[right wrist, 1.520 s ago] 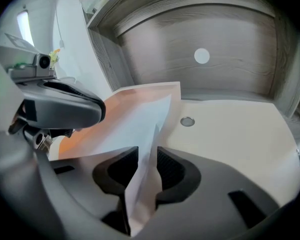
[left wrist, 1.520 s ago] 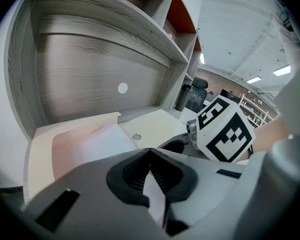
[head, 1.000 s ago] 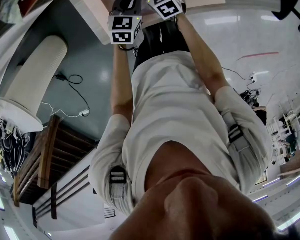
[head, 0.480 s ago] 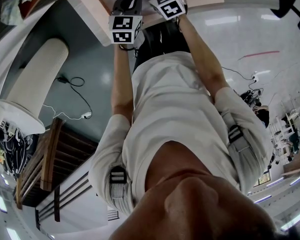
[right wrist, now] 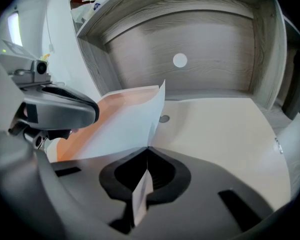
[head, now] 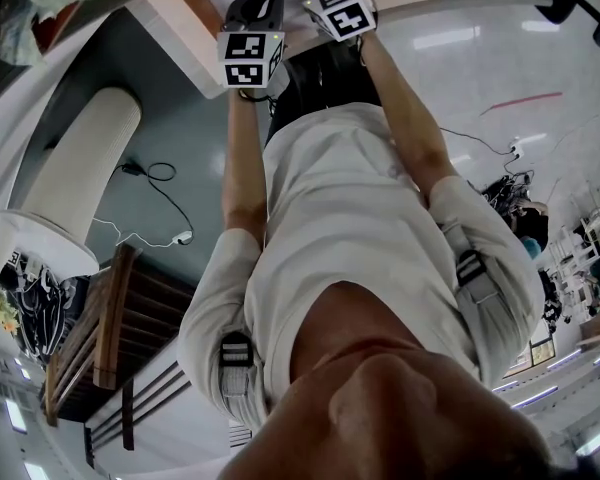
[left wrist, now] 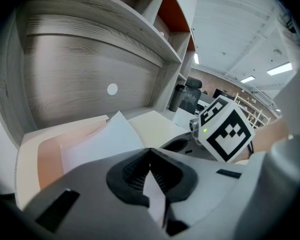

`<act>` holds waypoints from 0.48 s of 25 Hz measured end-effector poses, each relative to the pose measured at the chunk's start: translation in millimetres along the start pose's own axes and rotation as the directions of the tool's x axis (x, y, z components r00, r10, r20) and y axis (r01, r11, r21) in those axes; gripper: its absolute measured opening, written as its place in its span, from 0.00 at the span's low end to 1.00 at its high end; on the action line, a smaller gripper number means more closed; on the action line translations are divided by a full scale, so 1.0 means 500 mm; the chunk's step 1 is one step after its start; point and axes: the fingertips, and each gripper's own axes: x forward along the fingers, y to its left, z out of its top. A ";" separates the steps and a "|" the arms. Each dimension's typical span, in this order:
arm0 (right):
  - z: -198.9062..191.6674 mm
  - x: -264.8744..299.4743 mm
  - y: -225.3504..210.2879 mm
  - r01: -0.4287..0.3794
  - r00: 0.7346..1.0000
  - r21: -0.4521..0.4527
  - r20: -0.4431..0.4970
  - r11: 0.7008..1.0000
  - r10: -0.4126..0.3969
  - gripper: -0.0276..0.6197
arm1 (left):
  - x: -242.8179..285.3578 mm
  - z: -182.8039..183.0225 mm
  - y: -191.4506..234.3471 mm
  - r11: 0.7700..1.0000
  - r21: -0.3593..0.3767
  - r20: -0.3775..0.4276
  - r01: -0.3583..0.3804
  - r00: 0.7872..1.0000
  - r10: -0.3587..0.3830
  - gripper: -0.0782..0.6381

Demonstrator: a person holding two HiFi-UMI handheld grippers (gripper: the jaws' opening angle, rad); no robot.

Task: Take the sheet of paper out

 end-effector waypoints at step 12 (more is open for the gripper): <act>0.014 -0.055 -0.015 0.014 0.997 0.068 0.070 0.998 -0.019 0.08 | 0.018 0.015 -0.031 0.998 0.043 -0.009 0.042 0.999 -0.042 0.12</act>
